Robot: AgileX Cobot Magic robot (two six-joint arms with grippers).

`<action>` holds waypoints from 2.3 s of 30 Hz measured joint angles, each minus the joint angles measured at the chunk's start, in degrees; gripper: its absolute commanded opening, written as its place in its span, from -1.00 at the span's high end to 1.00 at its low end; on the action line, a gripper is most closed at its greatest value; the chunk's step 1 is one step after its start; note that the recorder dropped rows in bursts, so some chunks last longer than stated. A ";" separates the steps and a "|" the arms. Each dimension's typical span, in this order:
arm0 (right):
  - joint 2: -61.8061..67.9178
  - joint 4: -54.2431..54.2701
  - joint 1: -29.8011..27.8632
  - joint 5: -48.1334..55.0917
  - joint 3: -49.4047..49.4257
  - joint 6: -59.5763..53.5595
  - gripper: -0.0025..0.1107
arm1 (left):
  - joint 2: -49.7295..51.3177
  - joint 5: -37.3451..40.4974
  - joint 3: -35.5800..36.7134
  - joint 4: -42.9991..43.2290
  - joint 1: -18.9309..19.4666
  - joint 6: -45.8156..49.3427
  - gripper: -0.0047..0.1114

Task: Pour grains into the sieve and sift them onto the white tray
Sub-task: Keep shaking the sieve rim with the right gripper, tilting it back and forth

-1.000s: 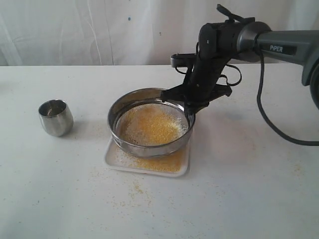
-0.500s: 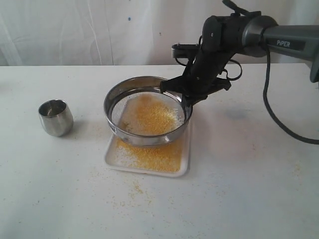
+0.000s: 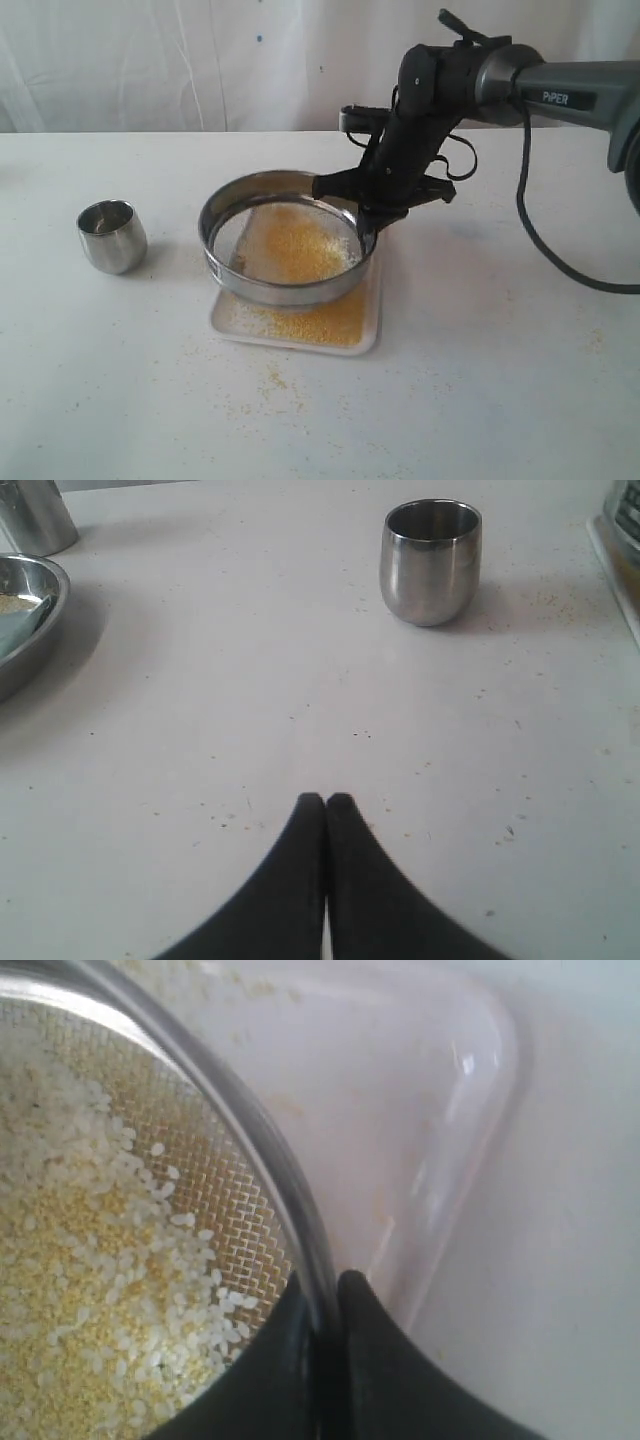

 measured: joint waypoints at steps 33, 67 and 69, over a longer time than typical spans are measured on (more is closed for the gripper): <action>-1.42 1.84 -0.74 -6.87 1.88 5.63 0.96 | 0.00 0.00 0.00 0.00 0.00 0.00 0.92; -1.67 -5.05 0.12 1.38 2.04 2.97 0.96 | 0.00 0.00 0.00 0.00 0.00 0.00 0.92; -1.36 -6.31 0.33 -3.91 2.25 2.23 0.96 | 0.00 0.00 0.00 0.00 0.00 0.00 0.92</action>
